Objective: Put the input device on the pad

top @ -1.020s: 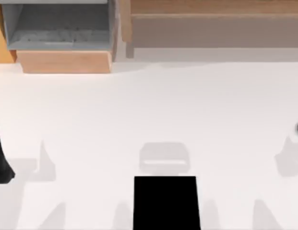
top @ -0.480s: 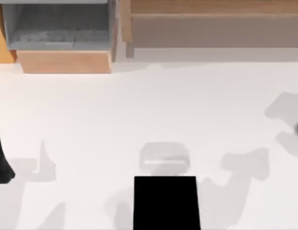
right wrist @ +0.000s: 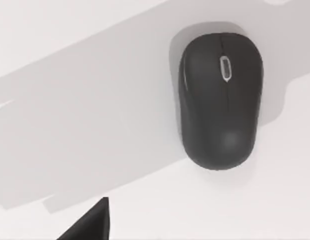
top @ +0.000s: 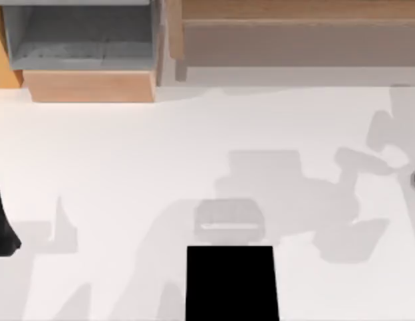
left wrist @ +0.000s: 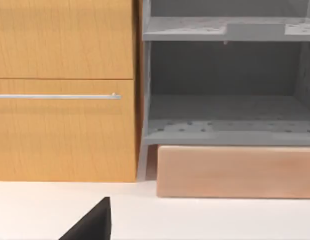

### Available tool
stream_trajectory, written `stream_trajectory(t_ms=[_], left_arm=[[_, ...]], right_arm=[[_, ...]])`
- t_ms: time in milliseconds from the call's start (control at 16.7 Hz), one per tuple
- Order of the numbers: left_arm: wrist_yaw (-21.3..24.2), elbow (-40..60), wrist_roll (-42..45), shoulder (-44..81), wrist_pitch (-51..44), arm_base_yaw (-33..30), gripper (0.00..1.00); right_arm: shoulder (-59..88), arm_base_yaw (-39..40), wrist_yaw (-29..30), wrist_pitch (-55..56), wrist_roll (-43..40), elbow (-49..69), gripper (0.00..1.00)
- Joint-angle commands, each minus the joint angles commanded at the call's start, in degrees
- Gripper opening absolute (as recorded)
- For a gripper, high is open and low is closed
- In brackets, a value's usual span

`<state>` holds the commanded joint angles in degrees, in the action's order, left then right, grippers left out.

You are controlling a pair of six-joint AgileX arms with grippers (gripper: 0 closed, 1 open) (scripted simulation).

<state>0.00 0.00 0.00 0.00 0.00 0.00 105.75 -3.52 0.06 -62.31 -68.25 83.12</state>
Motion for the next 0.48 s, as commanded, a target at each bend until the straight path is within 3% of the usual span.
stream_trajectory(t_ms=[480], left_arm=[[0.0, 0.0, 0.0, 0.0, 0.0, 0.0, 1.0]], right_arm=[[7.39, -0.26, 0.05, -4.29, -5.22, 6.77, 1.0]])
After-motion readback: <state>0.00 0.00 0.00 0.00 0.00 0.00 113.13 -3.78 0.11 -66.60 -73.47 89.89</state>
